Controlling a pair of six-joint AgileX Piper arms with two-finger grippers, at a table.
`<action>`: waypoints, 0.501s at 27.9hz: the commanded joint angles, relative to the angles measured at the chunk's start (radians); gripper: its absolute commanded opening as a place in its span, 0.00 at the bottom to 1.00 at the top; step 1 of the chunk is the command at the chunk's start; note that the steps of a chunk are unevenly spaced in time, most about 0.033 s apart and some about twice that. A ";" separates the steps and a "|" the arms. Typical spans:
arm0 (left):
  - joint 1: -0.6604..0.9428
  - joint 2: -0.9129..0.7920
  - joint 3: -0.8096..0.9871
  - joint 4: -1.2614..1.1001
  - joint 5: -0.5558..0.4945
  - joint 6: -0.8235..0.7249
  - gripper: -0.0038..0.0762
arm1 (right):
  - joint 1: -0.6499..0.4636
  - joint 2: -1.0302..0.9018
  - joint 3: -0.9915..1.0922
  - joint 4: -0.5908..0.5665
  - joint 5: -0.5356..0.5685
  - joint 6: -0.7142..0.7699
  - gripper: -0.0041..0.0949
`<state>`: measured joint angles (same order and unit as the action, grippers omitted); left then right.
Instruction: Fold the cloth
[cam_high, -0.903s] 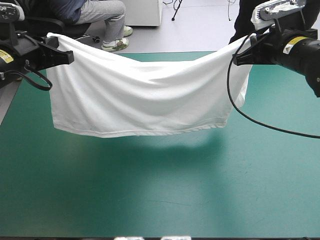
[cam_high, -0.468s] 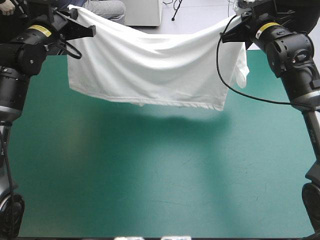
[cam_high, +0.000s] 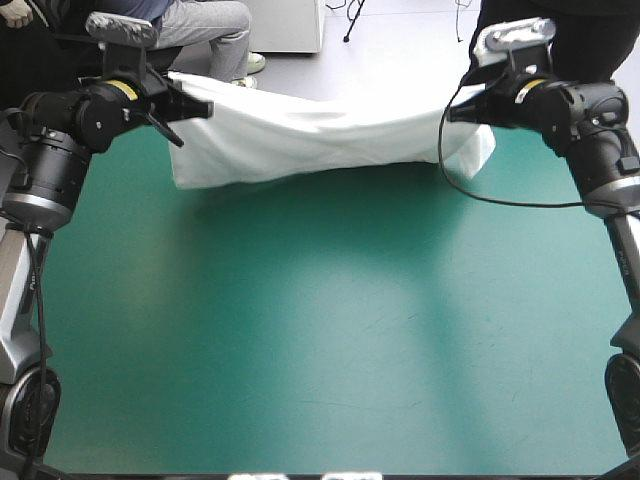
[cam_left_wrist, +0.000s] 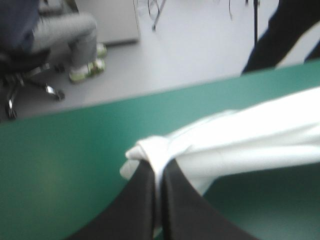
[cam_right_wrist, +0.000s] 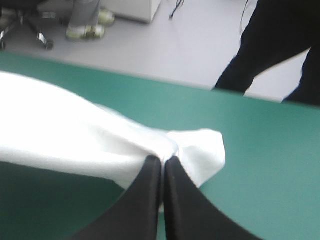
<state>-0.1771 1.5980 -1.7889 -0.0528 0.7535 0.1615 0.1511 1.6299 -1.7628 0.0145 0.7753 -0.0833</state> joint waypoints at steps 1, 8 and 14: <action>-0.003 -0.041 0.116 -0.001 0.094 -0.033 0.03 | -0.010 -0.050 0.103 0.059 0.054 -0.040 0.02; -0.003 -0.148 0.499 -0.020 0.162 -0.037 0.03 | -0.010 -0.171 0.445 0.184 0.103 -0.134 0.02; -0.003 -0.344 0.815 -0.073 0.183 -0.051 0.03 | -0.010 -0.366 0.745 0.214 0.103 -0.148 0.02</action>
<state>-0.1771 1.3612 -1.0372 -0.0855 0.9459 0.1225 0.1511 1.3535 -1.0684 0.2037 0.9067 -0.2199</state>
